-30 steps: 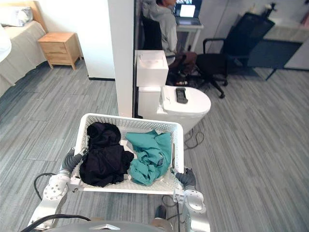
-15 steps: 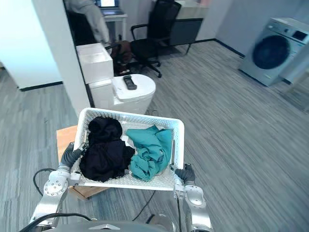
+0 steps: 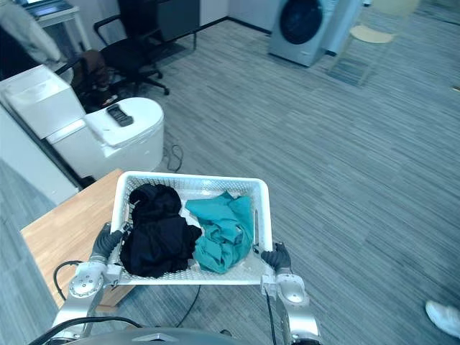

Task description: Pick up the laundry basket with both hands and put the clothes into the washing machine.

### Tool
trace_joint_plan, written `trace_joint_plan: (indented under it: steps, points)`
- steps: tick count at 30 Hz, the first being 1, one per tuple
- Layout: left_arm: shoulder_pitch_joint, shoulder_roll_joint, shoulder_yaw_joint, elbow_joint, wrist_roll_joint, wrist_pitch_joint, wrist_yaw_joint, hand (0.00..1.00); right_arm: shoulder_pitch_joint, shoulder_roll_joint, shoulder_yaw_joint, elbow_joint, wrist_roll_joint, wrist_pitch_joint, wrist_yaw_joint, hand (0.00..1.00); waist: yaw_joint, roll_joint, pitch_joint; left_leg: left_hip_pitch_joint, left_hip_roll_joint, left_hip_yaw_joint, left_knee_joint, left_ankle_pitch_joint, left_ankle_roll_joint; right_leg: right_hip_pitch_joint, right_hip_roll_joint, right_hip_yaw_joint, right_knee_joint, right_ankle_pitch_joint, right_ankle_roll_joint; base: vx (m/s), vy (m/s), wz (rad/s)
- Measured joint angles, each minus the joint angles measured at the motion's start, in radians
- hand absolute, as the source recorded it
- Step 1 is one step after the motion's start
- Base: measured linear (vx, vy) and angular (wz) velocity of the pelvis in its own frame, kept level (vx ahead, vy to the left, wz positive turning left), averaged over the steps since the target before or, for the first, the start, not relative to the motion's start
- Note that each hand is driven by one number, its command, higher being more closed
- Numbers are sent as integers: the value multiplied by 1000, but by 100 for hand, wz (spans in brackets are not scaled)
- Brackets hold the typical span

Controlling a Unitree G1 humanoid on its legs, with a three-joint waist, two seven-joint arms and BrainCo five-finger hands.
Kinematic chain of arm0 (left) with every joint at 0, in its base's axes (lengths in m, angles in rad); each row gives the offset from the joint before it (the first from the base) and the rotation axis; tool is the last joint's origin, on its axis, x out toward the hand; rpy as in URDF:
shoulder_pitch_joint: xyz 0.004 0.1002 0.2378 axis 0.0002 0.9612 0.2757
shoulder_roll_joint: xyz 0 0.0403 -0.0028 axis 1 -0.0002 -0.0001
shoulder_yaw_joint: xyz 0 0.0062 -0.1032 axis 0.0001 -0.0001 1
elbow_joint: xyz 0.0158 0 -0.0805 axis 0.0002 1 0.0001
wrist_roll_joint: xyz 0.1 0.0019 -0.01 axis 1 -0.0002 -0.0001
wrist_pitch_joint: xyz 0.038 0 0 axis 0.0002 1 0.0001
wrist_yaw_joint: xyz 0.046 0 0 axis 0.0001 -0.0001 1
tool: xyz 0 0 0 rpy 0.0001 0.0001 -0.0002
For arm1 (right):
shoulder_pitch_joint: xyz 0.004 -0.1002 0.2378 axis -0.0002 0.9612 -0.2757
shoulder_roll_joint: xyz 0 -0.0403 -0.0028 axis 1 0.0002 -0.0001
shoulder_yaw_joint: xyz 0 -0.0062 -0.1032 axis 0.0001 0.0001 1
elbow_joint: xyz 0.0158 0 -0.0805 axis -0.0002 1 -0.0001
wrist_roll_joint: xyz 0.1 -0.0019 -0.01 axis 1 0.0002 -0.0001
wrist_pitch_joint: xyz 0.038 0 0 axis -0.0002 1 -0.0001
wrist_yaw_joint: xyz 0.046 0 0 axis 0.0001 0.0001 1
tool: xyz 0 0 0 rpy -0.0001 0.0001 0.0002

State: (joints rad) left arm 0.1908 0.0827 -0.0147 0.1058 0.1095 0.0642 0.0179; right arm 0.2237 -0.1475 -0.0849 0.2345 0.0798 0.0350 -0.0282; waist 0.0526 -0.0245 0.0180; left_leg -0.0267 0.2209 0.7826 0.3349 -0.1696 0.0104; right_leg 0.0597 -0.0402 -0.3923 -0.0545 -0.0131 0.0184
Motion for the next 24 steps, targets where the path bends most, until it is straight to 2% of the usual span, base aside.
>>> trace_joint_plan:
  steps: [1,2,3,4,5,6,7,8,9,10,11,12,13,14,15,16,18,19,20,22,23,24]
  points:
    - [0,1,-7,10,0,0,-1,100,28,18,-17,-23,0,1,-1,100,-6,7,7,9,42,20,57,-22,-10,7,19,31,0,3,-4,-62,-29,-91]
    - [0,2,-8,23,0,0,-4,100,46,28,-23,-28,0,1,-2,100,-8,13,12,14,97,36,144,-39,-12,16,41,72,1,-1,-14,-62,-32,-97]
    - [1,4,-8,28,0,0,-4,100,50,33,-23,-28,0,3,-2,100,-10,15,17,13,128,43,198,-42,-6,19,51,95,3,-3,-21,-56,-46,-111]
    - [1,5,-8,29,-5,0,-4,100,50,35,-26,-32,0,4,-3,100,-10,32,40,9,208,35,331,-39,10,31,80,144,13,-10,-36,-87,-57,-98]
    - [2,3,-8,29,-11,-1,-5,100,49,34,-30,-35,0,4,-3,100,-10,43,52,-3,248,11,406,-30,54,35,97,170,21,-23,-55,-150,-57,-128]
    - [5,-7,-3,29,-19,-1,-4,100,51,37,-40,-50,0,4,-3,100,-10,64,72,-57,295,-98,526,22,156,29,122,221,44,-35,-71,-176,-19,-135]
    - [23,-15,12,27,-27,-4,-4,100,53,39,-43,-66,0,4,-4,100,-10,59,79,-150,261,-275,595,61,150,6,128,279,70,-50,-80,-108,17,-135]
    - [32,-24,15,24,-29,-7,-3,100,50,37,-46,-70,0,4,-5,100,-11,62,79,-182,209,-370,593,29,95,-10,127,308,84,-54,-86,-22,47,-138]
    - [39,-46,18,23,-30,-9,1,100,42,32,-57,-77,1,4,-6,100,-6,66,82,-234,95,-514,551,-29,9,-40,120,362,95,-57,-94,55,84,-133]
    - [39,-57,20,23,-30,-9,1,100,38,25,-61,-79,2,4,-6,100,-2,66,84,-269,10,-595,460,-71,-20,-59,111,407,91,-52,-102,45,70,-127]
    - [39,-57,20,23,-30,-9,0,100,39,23,-60,-79,3,4,-5,100,0,66,87,-278,-15,-607,405,-81,-26,-61,107,419,84,-48,-108,118,99,-106]
    - [39,-55,21,23,-30,-9,0,100,40,25,-59,-78,3,4,-5,100,0,66,92,-296,-47,-620,285,-77,-39,-60,95,424,75,-48,-109,151,93,-83]
    - [40,-57,22,23,-30,-9,0,100,40,25,-59,-78,4,4,-5,100,-3,65,94,-308,-73,-639,162,-54,-70,-58,84,433,78,-49,-106,187,117,-74]
    - [39,-59,22,23,-30,-9,0,100,41,22,-60,-78,5,4,-5,100,-3,66,95,-307,-87,-659,98,-33,-91,-57,80,437,79,-55,-96,176,134,-67]
    - [39,-68,21,23,-30,-9,2,100,42,16,-61,-78,5,3,-5,100,-3,78,92,-304,-101,-704,11,3,-107,-55,82,456,98,-73,-67,217,183,-76]
    - [40,-73,22,23,-30,-9,8,100,40,15,-61,-78,6,3,-5,100,4,92,92,-305,-102,-728,34,31,-73,-55,89,485,149,-115,-44,247,213,-80]
    - [48,-70,23,17,-30,-10,21,100,39,21,-51,-78,6,2,-5,100,11,94,84,-290,-118,-714,76,54,-29,-73,80,523,248,-191,-23,371,270,-61]
    - [55,-49,28,0,-31,-10,23,100,44,37,-45,-65,13,-4,-5,100,-9,46,64,-285,-162,-692,96,10,-4,-103,36,525,352,-257,7,440,266,-32]
    - [55,-39,29,-16,-31,-10,23,100,37,59,-46,-54,32,-8,-5,100,-8,22,67,-274,-181,-671,98,-13,8,-161,15,509,486,-281,43,360,196,-23]
    - [55,-30,33,-21,-31,-12,25,100,30,76,-49,-49,38,-10,-5,100,-4,3,79,-234,-205,-645,98,-42,17,-261,-12,503,736,-270,126,353,166,-16]
    - [59,-11,30,-23,-31,-11,25,100,27,94,-49,-12,40,-11,-5,100,-17,4,106,-146,-221,-642,100,-77,53,-320,-42,483,976,-176,249,453,161,9]
    - [60,-4,29,-26,-31,-11,26,100,28,101,-50,1,41,-11,-5,100,-18,5,115,-115,-222,-644,100,-93,58,-332,-46,468,1041,-169,239,409,93,13]
